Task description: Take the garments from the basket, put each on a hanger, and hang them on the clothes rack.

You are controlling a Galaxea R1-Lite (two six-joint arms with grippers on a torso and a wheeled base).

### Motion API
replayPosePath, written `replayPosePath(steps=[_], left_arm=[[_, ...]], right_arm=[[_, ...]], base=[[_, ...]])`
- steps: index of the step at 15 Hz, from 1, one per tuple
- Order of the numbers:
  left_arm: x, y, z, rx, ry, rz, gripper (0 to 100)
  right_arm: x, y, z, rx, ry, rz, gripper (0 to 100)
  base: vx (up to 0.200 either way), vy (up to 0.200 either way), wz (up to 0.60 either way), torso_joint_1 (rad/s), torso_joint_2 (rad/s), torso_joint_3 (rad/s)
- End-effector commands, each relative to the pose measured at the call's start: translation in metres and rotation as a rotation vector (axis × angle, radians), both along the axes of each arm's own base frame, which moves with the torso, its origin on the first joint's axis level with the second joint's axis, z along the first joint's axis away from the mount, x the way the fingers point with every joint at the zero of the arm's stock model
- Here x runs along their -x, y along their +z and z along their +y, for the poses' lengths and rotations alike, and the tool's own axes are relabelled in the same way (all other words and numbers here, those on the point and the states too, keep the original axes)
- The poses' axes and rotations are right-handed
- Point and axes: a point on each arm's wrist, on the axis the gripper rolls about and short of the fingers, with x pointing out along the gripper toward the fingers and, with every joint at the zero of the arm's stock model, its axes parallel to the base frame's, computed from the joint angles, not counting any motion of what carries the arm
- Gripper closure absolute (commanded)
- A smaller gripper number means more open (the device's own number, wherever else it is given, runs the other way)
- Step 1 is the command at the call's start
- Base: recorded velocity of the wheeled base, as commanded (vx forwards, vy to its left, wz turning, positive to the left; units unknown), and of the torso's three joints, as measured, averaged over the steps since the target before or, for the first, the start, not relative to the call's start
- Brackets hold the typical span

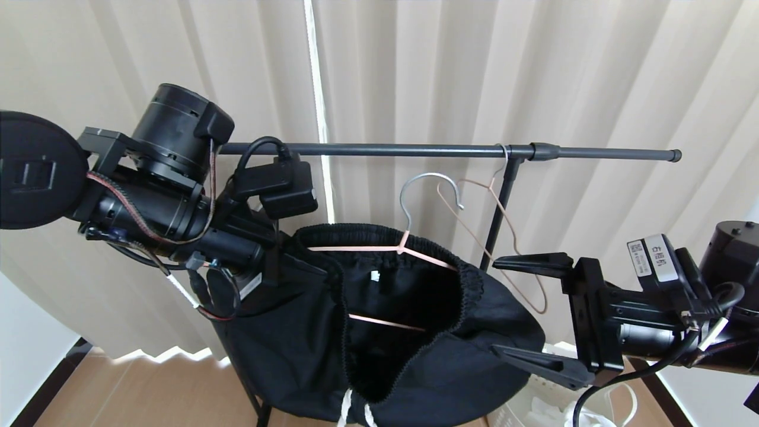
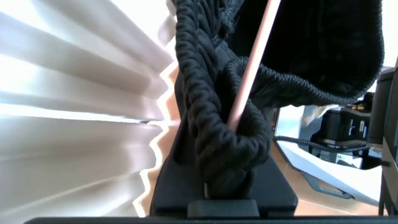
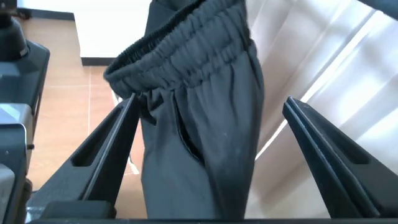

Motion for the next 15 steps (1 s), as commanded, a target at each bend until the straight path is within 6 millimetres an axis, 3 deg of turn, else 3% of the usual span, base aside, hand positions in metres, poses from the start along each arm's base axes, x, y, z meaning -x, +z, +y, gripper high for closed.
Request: replayPosePath(steps=[1,5,11,15], left_arm=[[0.009,0.008,0.011,0.019,0.029,-0.015,100],[0.019,0.011,0.018,0.045,0.066,0.004,100],[0.03,0.018,0.029,0.116,0.131,-0.028,100],[0.037,0.027,0.041,0.138,0.173,-0.06,100]], right_arm=[[-0.01,-0.001,-0.004,-0.006,-0.031,0.022,0],[-0.028,-0.012,-0.009,0.006,-0.071,0.064,0],[-0.037,-0.027,-0.018,0.01,-0.047,0.117,0],[-0.049,-0.05,-0.016,0.058,-0.042,0.129,0]], base=[[0.0,0.0,0.0,0.0,0.0,0.0],[0.0,0.0,0.0,0.0,0.0,0.0],[0.0,0.0,0.0,0.0,0.0,0.0],[0.0,0.0,0.0,0.0,0.0,0.0]])
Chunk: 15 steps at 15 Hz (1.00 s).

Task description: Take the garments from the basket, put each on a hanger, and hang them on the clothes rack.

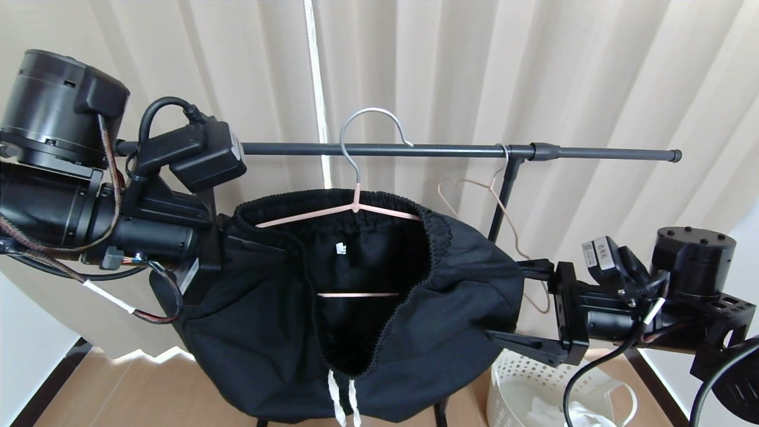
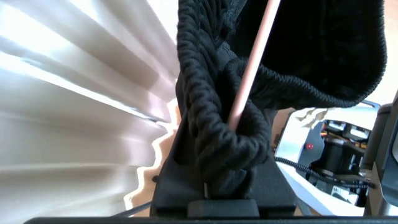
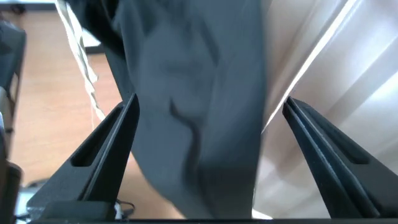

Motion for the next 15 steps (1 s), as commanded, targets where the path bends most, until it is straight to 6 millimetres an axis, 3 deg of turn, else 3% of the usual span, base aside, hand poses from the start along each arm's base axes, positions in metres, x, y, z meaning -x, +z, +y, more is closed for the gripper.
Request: replayPosePath(steps=[1,5,9,10,15], left_arm=[[0.008,0.008,0.005,0.018,0.014,-0.023,100],[0.02,0.016,0.009,0.037,0.021,-0.048,100],[0.024,0.015,0.011,0.037,0.023,-0.045,100],[0.025,0.014,0.011,0.045,0.032,-0.03,100],[0.031,0.008,0.016,0.053,0.057,0.0,100]], right_arm=[[-0.009,-0.019,0.002,0.027,0.006,0.036,0],[-0.018,-0.034,0.004,0.053,0.008,0.051,0],[-0.021,-0.035,0.005,0.055,0.005,0.051,0],[-0.021,-0.035,0.005,0.054,0.004,0.048,100],[-0.026,-0.035,0.001,0.049,-0.02,0.028,100]], base=[[0.0,0.0,0.0,0.0,0.0,0.0],[0.0,0.0,0.0,0.0,0.0,0.0],[0.0,0.0,0.0,0.0,0.0,0.0],[0.0,0.0,0.0,0.0,0.0,0.0],[0.0,0.0,0.0,0.0,0.0,0.0]])
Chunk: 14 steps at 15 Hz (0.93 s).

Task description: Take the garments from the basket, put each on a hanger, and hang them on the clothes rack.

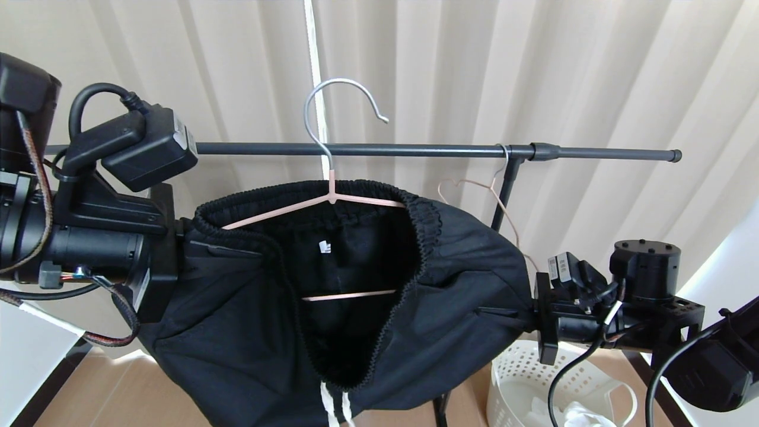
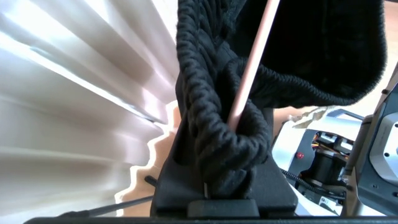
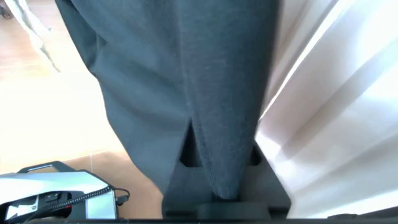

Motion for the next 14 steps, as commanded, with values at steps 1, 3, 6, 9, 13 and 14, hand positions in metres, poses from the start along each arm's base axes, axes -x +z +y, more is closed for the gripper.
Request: replayPosePath(steps=[1,3,6,9,13,14], left_arm=[[0.003,0.001,0.003,0.009,0.007,0.001,100],[0.006,0.003,0.007,0.04,0.006,0.01,100],[0.009,0.006,0.012,0.049,0.026,-0.004,100],[0.015,0.008,0.019,0.074,0.022,-0.011,100],[0.017,0.004,0.022,0.072,0.033,-0.001,100],[0.016,0.005,0.022,0.073,0.034,-0.007,100]], right_arm=[[-0.004,-0.003,-0.004,0.0,-0.016,0.002,100],[-0.007,-0.002,-0.006,-0.001,-0.026,0.0,100],[-0.012,-0.004,-0.009,-0.001,-0.038,0.0,100],[-0.012,-0.003,-0.009,-0.002,-0.04,0.0,100],[-0.013,-0.006,-0.009,0.001,-0.041,0.007,100],[-0.013,-0.006,-0.009,0.003,-0.044,0.01,100]], base=[[0.0,0.0,0.0,0.0,0.0,0.0],[0.0,0.0,0.0,0.0,0.0,0.0],[0.0,0.0,0.0,0.0,0.0,0.0],[0.0,0.0,0.0,0.0,0.0,0.0],[0.0,0.0,0.0,0.0,0.0,0.0],[0.0,0.0,0.0,0.0,0.0,0.0]])
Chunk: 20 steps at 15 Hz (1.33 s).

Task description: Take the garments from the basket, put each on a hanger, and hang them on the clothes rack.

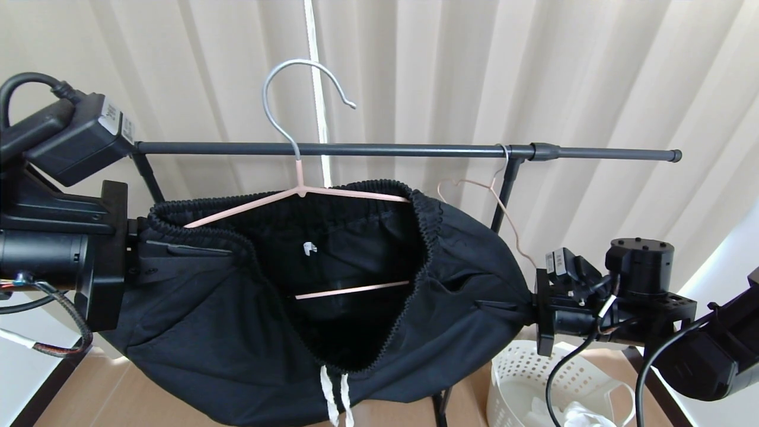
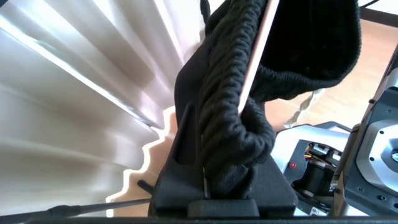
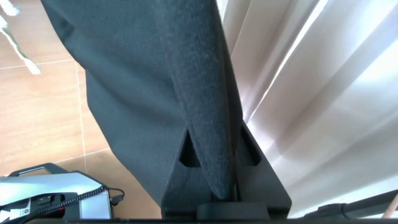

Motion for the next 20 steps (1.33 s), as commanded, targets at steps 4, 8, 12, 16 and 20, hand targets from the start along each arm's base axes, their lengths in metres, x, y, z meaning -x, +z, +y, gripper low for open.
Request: replayPosePath(steps=[4,8,12,16,20], left_arm=[[-0.002,-0.007,-0.001,-0.002,0.001,0.003,100],[-0.003,-0.012,-0.001,-0.002,0.002,0.005,100],[-0.007,-0.02,0.0,-0.01,0.009,0.039,100],[-0.025,-0.041,0.006,-0.007,0.067,0.05,100],[-0.038,-0.051,0.01,-0.005,0.109,0.085,100]], right_arm=[[0.002,-0.002,0.0,0.017,-0.036,0.005,100],[0.003,0.001,0.001,0.014,-0.031,-0.005,0],[0.005,0.008,0.0,0.003,-0.029,-0.044,0],[0.012,0.02,0.0,-0.011,-0.027,-0.103,0],[0.014,0.026,-0.001,-0.017,-0.026,-0.124,0]], base=[[0.0,0.0,0.0,0.0,0.0,0.0],[0.0,0.0,0.0,0.0,0.0,0.0],[0.0,0.0,0.0,0.0,0.0,0.0],[0.0,0.0,0.0,0.0,0.0,0.0],[0.0,0.0,0.0,0.0,0.0,0.0]])
